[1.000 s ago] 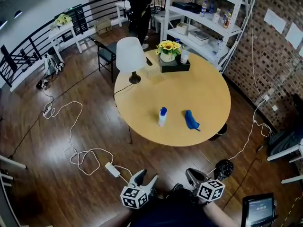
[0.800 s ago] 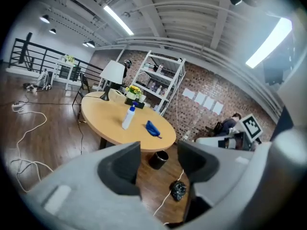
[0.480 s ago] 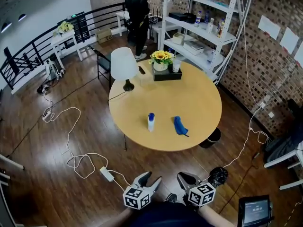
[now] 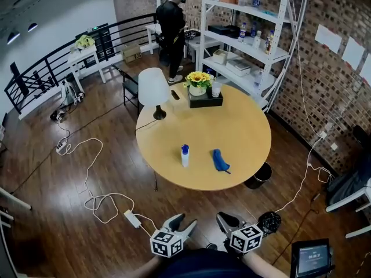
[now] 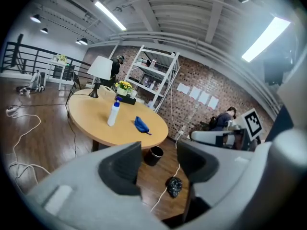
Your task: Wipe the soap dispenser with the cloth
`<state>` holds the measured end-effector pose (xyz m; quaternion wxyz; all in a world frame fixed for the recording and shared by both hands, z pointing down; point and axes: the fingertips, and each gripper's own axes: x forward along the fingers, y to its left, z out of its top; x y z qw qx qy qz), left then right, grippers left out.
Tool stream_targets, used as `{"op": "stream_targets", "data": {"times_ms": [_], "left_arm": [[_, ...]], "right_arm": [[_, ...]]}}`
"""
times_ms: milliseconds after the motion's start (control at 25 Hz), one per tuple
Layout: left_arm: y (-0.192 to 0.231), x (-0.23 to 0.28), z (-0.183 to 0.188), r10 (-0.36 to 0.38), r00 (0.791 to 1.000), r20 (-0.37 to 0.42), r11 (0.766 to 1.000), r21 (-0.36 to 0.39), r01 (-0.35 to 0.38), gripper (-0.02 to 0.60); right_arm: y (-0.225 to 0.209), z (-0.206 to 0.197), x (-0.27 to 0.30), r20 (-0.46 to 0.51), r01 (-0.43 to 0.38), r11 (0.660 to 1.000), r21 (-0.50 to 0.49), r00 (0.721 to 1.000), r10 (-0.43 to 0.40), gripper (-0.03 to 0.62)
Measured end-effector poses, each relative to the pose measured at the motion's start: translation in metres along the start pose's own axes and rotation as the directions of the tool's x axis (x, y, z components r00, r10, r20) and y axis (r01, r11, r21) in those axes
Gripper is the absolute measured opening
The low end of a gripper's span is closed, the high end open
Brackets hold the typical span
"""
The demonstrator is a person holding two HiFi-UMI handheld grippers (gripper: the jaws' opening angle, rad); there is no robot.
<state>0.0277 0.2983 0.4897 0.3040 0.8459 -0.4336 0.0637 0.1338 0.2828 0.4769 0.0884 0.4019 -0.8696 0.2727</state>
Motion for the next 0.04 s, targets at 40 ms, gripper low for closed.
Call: {"op": "stream_targets", "data": {"times_ms": [40], "left_arm": [[-0.0008, -0.0004, -0.0001, 0.000, 1.000, 0.000, 1.000, 0.002, 0.000, 0.235]], "right_arm": [[0.0008, 0.0010, -0.0003, 0.001, -0.002, 1.000, -0.004, 1.000, 0.002, 0.035]]}}
